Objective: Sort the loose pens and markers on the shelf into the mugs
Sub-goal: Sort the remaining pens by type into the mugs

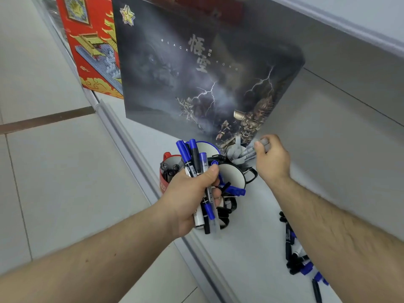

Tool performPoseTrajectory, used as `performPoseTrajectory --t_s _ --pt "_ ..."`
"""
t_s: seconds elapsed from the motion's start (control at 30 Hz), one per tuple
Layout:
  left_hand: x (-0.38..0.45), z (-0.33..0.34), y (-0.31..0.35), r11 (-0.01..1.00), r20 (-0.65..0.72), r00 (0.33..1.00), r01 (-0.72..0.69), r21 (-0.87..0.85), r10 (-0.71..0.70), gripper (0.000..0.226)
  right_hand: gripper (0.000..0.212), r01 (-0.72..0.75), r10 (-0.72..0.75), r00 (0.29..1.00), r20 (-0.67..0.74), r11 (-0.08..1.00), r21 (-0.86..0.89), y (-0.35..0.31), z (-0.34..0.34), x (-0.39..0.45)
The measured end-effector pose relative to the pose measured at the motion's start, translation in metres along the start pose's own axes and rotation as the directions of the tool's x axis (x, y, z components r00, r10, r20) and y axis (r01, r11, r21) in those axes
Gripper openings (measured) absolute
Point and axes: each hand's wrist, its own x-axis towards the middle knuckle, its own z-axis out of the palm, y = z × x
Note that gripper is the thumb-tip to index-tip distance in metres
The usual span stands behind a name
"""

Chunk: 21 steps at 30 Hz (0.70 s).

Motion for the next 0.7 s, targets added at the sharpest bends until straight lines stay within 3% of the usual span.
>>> performPoseTrajectory --t_s 0.13,0.3,0.37,0.43,0.5,0.6,0.67,0.7 --pt "-0.003 -0.005 -0.003 1.0 0.022 1.0 0.021 0.001 -0.021 0.014 0.025 0.009 0.03 0.993 0.118 0.95 -0.312 0.009 0.014 -0.003" --pt "-0.004 -0.011 -0.006 1.0 0.053 0.998 0.02 0.02 -0.021 0.019 0.046 0.18 0.074 0.925 0.373 0.779 -0.601 0.016 0.022 -0.016" --pt "-0.003 -0.014 -0.006 1.0 0.053 0.998 0.016 0.021 -0.017 0.02 0.06 0.173 0.079 0.932 0.354 0.76 -0.626 0.012 0.025 -0.02" --pt "-0.001 -0.016 -0.007 1.0 0.053 0.998 0.016 0.016 -0.017 0.019 0.066 0.216 -0.038 0.957 0.287 0.752 -0.623 0.008 0.024 -0.025" --pt "0.0 -0.018 -0.007 1.0 0.052 0.999 0.016 0.01 -0.017 0.017 0.068 0.333 -0.139 0.932 0.336 0.698 -0.634 0.004 0.023 -0.028" --pt "0.002 -0.02 -0.008 1.0 0.066 0.998 0.014 0.013 -0.015 0.015 0.067 0.402 0.001 0.823 0.568 0.706 -0.583 0.003 0.03 -0.023" --pt "0.002 -0.021 -0.009 1.0 0.094 0.995 0.022 0.022 -0.024 0.016 0.068 0.3 0.136 0.747 0.65 0.804 -0.513 -0.002 0.03 -0.015" --pt "0.001 -0.022 -0.009 0.999 0.116 0.993 0.031 0.024 -0.034 0.017 0.07 0.235 0.147 0.75 0.645 0.853 -0.467 -0.009 0.027 -0.013"
